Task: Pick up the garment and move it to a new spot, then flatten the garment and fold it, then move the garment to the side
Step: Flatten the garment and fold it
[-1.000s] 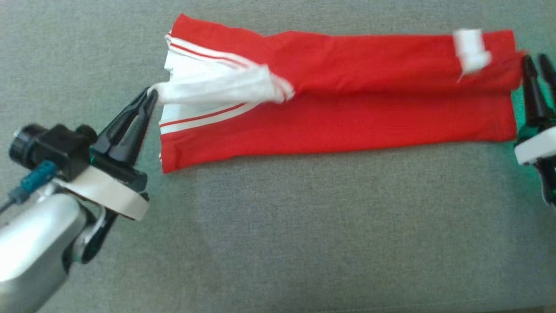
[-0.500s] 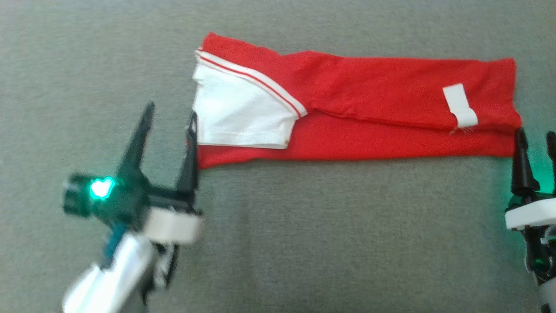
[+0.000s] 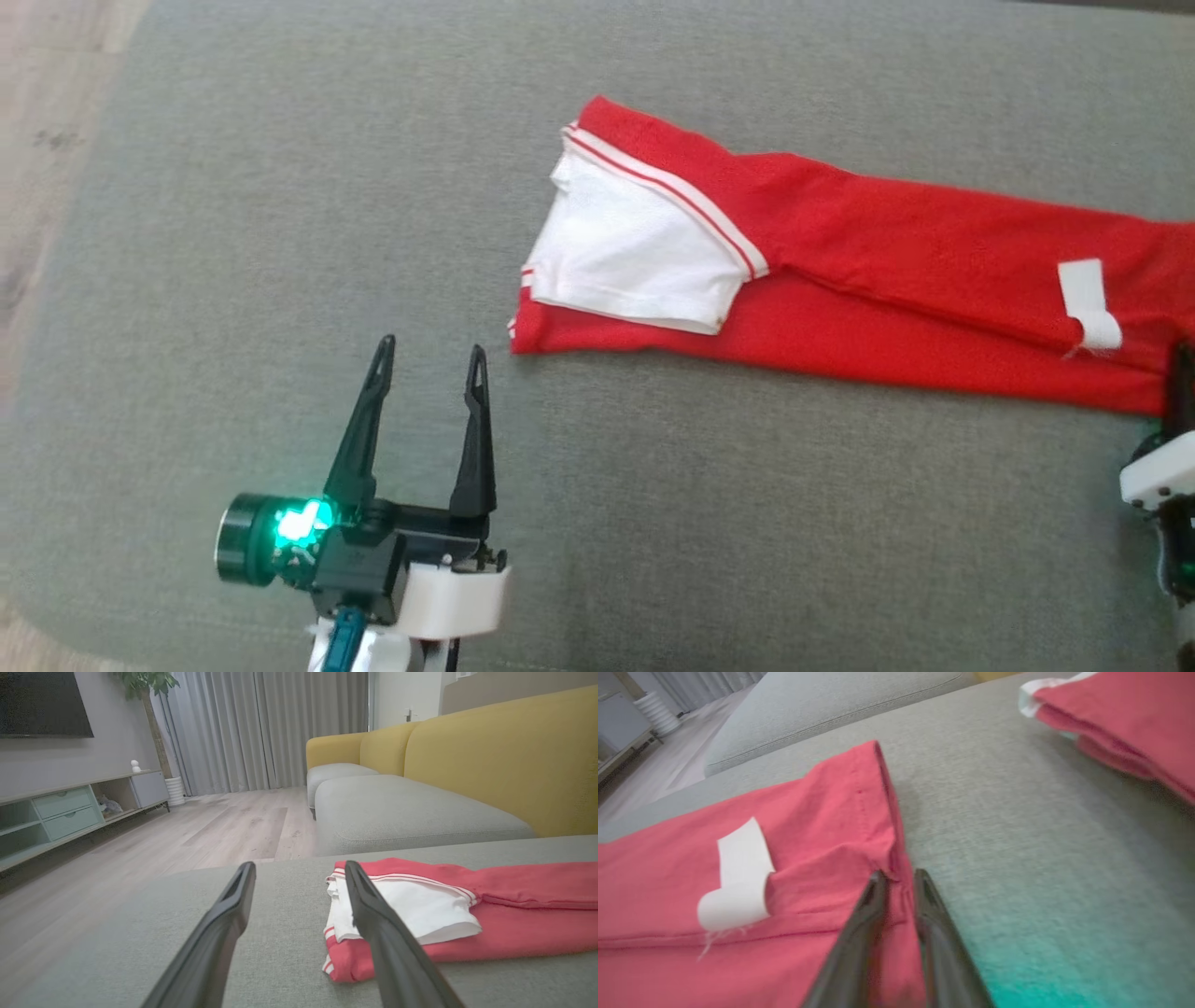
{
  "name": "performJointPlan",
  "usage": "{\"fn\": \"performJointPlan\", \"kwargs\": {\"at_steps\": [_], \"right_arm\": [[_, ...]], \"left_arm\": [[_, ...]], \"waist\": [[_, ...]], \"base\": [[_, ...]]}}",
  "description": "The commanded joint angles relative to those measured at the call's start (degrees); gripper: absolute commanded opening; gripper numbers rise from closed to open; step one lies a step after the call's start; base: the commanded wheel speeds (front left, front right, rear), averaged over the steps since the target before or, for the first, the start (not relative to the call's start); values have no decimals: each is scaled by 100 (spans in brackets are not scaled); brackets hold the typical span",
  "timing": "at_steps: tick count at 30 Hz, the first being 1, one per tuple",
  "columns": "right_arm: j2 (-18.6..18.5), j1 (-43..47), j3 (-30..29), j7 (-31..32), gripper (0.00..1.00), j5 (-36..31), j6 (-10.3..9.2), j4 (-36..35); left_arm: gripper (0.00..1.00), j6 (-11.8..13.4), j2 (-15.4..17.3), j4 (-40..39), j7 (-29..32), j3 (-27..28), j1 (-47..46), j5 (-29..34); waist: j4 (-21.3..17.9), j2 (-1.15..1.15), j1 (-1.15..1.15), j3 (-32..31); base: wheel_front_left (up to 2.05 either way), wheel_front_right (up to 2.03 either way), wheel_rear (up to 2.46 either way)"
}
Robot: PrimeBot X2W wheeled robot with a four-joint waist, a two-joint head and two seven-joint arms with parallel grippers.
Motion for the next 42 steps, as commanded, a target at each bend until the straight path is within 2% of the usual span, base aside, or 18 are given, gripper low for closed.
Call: {"fn": "performJointPlan", "kwargs": {"at_steps": [1, 7, 12, 14, 17, 20, 24, 26, 27, 31, 36, 37, 38, 39, 42], "right_arm": [[17, 12, 85, 132, 0, 26, -4, 9], [-41, 161, -252, -155, 0, 24, -4, -95], [-546, 114, -678, -248, 0, -73, -4, -307], [-695, 22, -813, -172, 0, -100, -4, -579], [-710, -119, -816, 62, 0, -151, -4, -1386], [-491, -153, -451, 397, 0, -288, -4, -2486], [13, -160, 287, 865, 0, -596, -4, -3757], [257, -192, 760, 1074, 0, -759, -4, -4100], [486, -252, 1259, 1234, 0, -858, -4, -4246], [913, -361, 2059, 1321, 0, -893, -4, -4046], [1200, -419, 2733, 1248, 0, -908, -4, -3223], [1232, -422, 2855, 1227, 18, -899, -4, -3035], [1260, -428, 2927, 1171, 85, -915, -4, -2882], [1296, -440, 2938, 1072, 100, -926, -4, -2757], [1407, -477, 2832, 533, 100, -770, -4, -2621]], "left_arm": [[100, -99, -74, -163, -29, 340, -31, 133], [100, -291, -209, -151, -29, 586, 94, 343], [100, -456, -277, -111, -29, 793, 183, 487], [100, -515, -294, -92, -29, 855, 225, 530], [100, -601, -322, -33, -29, 931, 291, 570], [100, -689, -373, 3, -29, 985, 328, 590], [100, -825, -447, 68, -29, 1021, 337, 606], [100, -897, -489, 105, -29, 1014, 320, 621], [100, -968, -523, 132, -29, 1007, 304, 634], [100, -1054, -591, 179, -29, 1037, 311, 641], [100, -1146, -677, 239, -29, 1042, 305, 646], [100, -1158, -691, 257, -29, 1049, 309, 645], [100, -1166, -703, 277, -29, 1060, 315, 644], [100, -1171, -714, 294, -29, 1076, 322, 642], [100, -1180, -738, 353, -29, 1138, 381, 640]], "waist": [[112, 0, 1, -52], [122, 0, 1, -98], [-9, 0, 1, -195], [-83, 0, 1, -253], [-171, 0, 1, -357], [-226, 0, 1, -431], [-227, 0, 1, -492], [-171, 0, 1, -512], [-94, 0, 1, -512], [77, 0, 1, -483], [320, 0, 1, -449], [359, 0, 1, -452], [386, 0, 1, -461], [400, 0, 1, -479], [387, 0, 1, -598]], "base": [[0, 0, 0], [0, 0, 0], [0, 0, 0], [0, 0, 0], [0, 0, 0], [0, 0, 0], [0, 0, 0], [0, 0, 0], [0, 0, 0], [0, 0, 0], [0, 0, 0], [0, 0, 0], [0, 0, 0], [0, 0, 0], [0, 0, 0]]}}
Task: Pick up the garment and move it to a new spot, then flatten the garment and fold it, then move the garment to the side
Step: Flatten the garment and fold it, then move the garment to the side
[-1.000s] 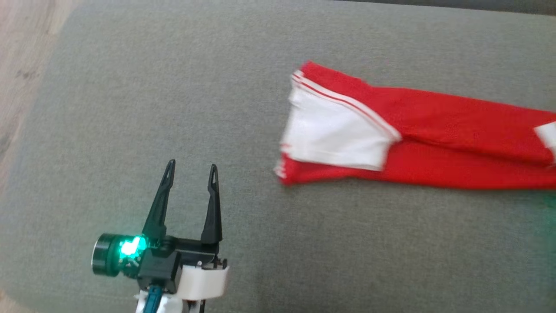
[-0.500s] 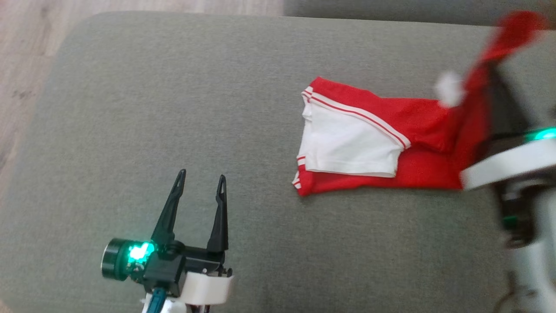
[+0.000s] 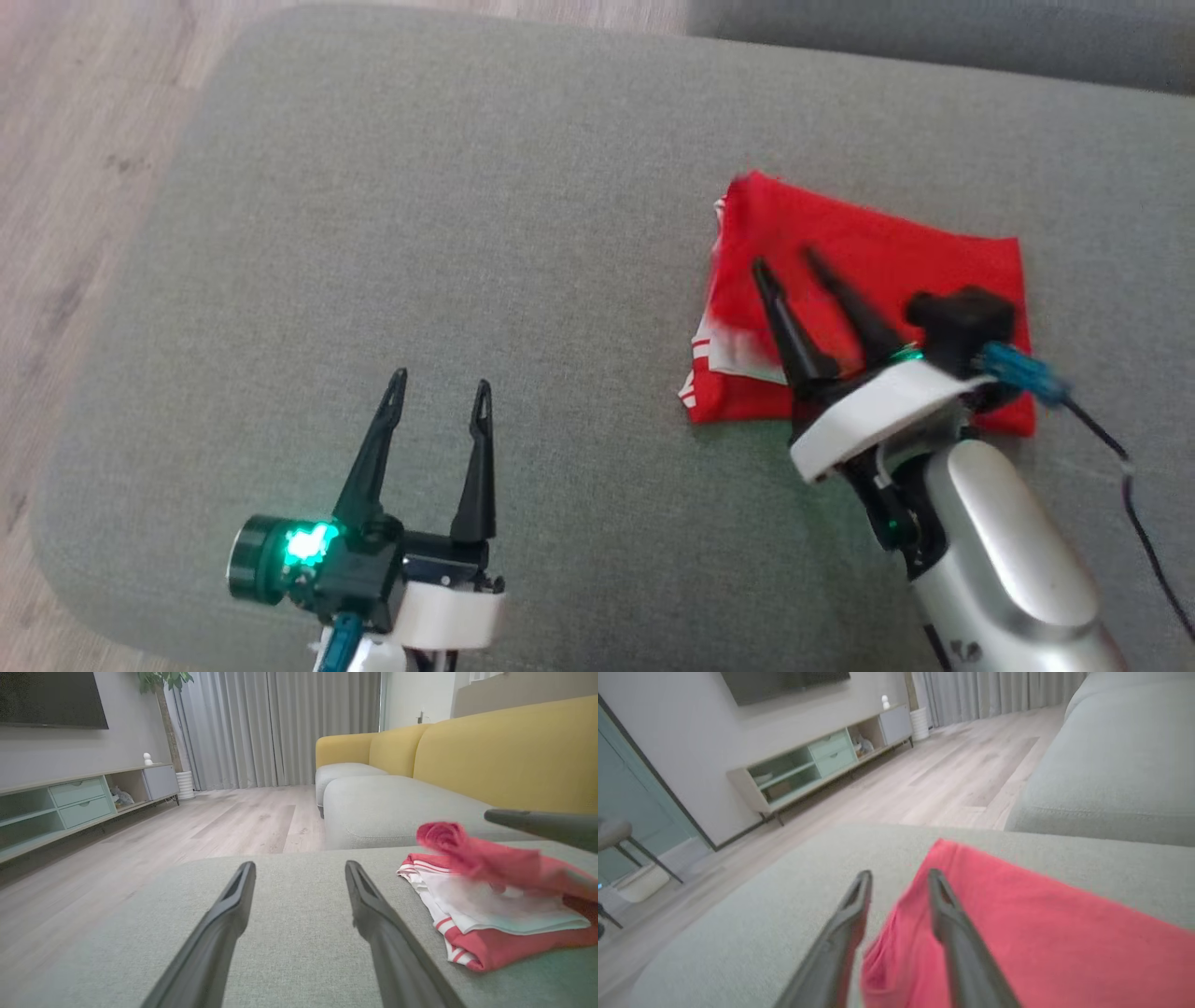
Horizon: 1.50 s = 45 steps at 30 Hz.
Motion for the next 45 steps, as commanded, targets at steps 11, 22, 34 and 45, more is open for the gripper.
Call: {"fn": "performJointPlan", "kwargs": {"at_steps": [11, 22, 34, 45], "right_arm": [[-412, 540, -779, -1465, 100, -828, -4, -328], [-336, 2554, -1511, -1522, 100, -996, -4, -838], [-115, 2732, -1363, -1523, 100, -1042, -4, -770], [-71, 2794, -1379, -1523, 100, -1092, -4, -728]], "left_arm": [[100, -233, -76, 110, -29, 464, 336, -186], [100, -276, 9, 93, -29, 723, 909, 27], [100, -342, -72, 231, -29, 969, 1148, -116], [100, -381, -115, 252, -29, 1047, 1147, -58]], "waist": [[-324, 0, 0, -781], [-805, 0, 0, -1376], [-871, 0, 0, -1421], [-834, 0, 0, -1442]], "base": [[0, 0, 0], [0, 0, 0], [0, 0, 0], [0, 0, 0]]}}
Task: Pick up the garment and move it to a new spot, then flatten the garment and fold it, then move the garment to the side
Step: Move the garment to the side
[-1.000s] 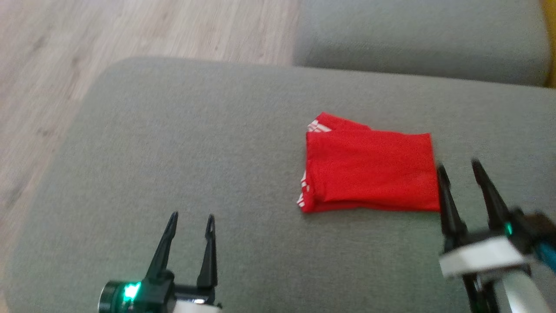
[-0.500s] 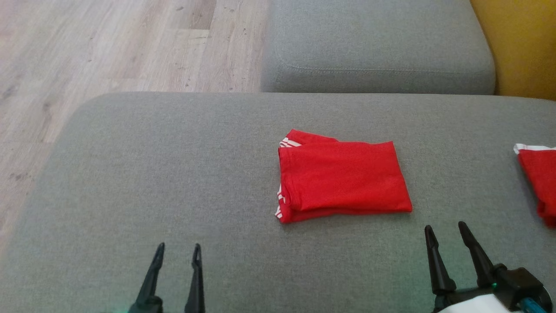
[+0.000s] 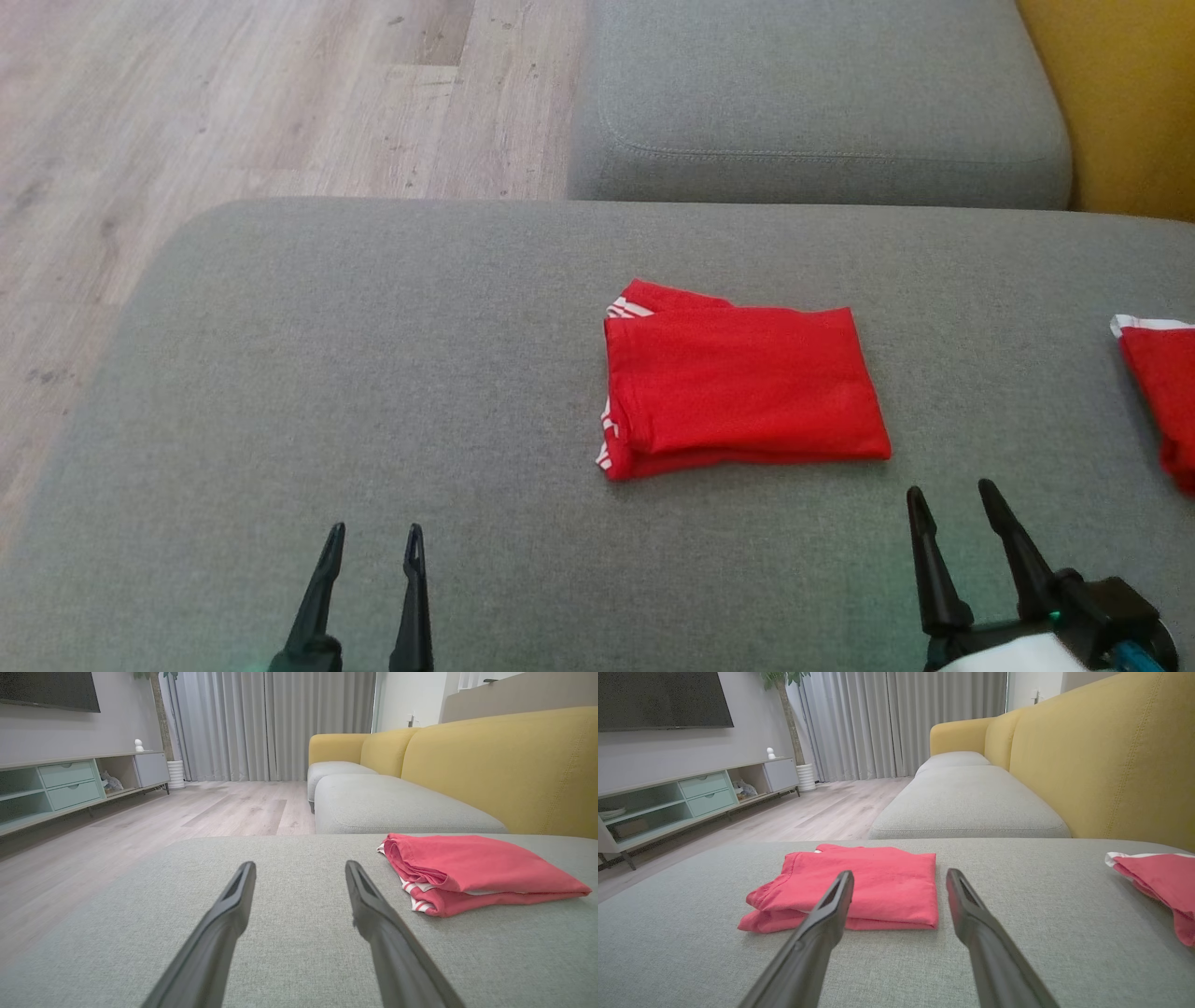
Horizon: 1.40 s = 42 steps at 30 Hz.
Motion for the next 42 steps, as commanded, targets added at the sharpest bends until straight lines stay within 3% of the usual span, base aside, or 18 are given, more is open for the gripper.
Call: {"fn": "performJointPlan", "kwargs": {"at_steps": [1, 12, 21, 28, 34, 35, 37, 42], "right_arm": [[-56, -145, 114, -62, 100, -12, -4, -143], [-24, -174, 169, -62, 100, 150, -4, -8], [-336, -1334, 303, -49, 100, 541, -4, 1098], [-439, -2799, -192, 783, 100, 551, -4, 2017], [-421, -3526, -171, 1489, 100, 451, -4, 3021], [-401, -3557, -87, 1548, 89, 480, -4, 3140], [-389, -3596, 57, 1516, 0, 532, -4, 3290], [-457, -3700, 224, 948, 0, 626, -4, 3401]], "left_arm": [[100, -31, -68, -162, -30, 232, -161, 51], [100, -114, -87, -176, -30, 247, -207, -4], [100, -173, -95, -360, -30, 87, -425, -82], [100, -111, -96, -483, -30, -167, -815, -192], [100, -103, -97, -406, -30, -401, -1139, -213], [100, -96, -97, -395, -30, -418, -1162, -214], [100, -73, -97, -382, -30, -434, -1187, -225], [100, -27, -97, -367, -30, -406, -1187, -191]], "waist": [[-5, 0, 0, 2], [7, 0, 0, 131], [72, 0, 0, 687], [208, 0, 0, 1257], [401, 0, 0, 1587], [415, 0, 0, 1602], [416, 0, 0, 1624], [177, 0, 0, 1614]], "base": [[0, 0, 0], [0, 0, 0], [0, 0, 0], [0, 0, 0], [0, 0, 0], [0, 0, 0], [0, 0, 0], [0, 0, 0]]}}
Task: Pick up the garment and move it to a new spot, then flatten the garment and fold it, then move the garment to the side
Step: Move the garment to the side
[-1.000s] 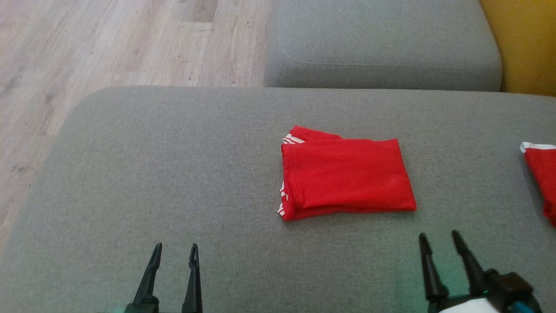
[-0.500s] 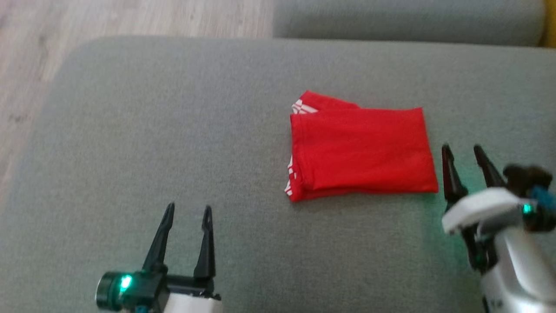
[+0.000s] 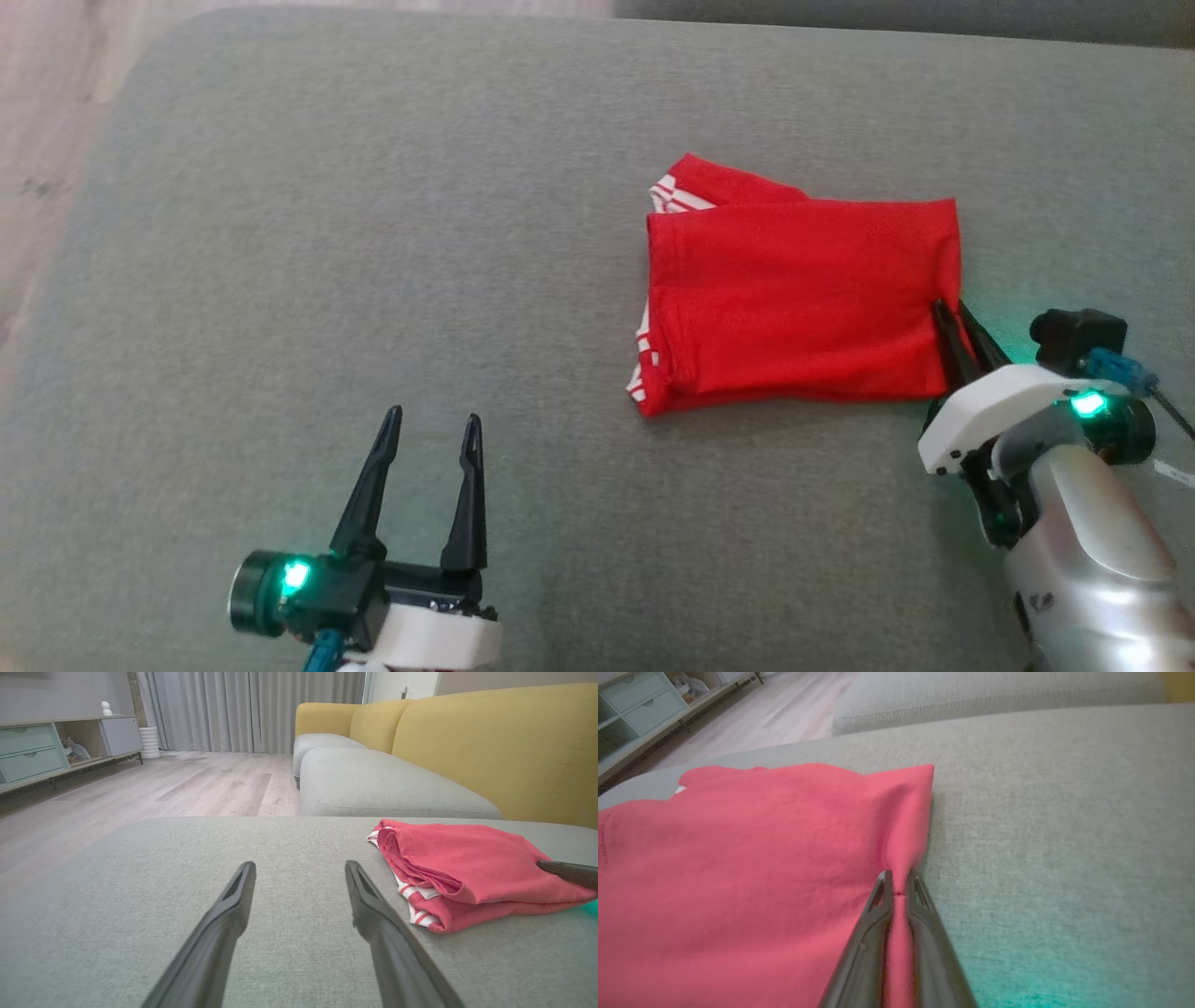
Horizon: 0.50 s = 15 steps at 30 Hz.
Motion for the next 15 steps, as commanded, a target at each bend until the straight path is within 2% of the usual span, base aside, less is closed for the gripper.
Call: {"fn": "performJointPlan", "kwargs": {"at_steps": [1, 3, 9, 10, 15], "right_arm": [[-117, -93, 156, -214, 0, -15, -4, -69], [-234, -145, 201, -352, 0, -68, -4, -96], [-767, -241, 111, -499, 0, -203, -4, -358], [-767, -241, 111, -499, 0, -203, -4, -358], [-1328, -250, -211, -400, 0, -256, -4, -670]], "left_arm": [[100, 2, -31, -189, -29, 174, -172, 14], [100, -50, -31, -249, -29, 182, -187, 17], [100, -514, -31, -512, -29, 257, -256, -79], [100, -514, -31, -512, -29, 257, -256, -79], [100, -766, -31, -698, -29, 413, -406, 65]], "waist": [[-206, 0, 0, -14], [-386, 0, 0, 12], [-1002, 0, 0, 261], [-1002, 0, 0, 261], [-1413, 0, 0, 526]], "base": [[0, 0, 0], [0, 0, 0], [0, 0, 0], [0, 0, 0], [0, 0, 0]]}}
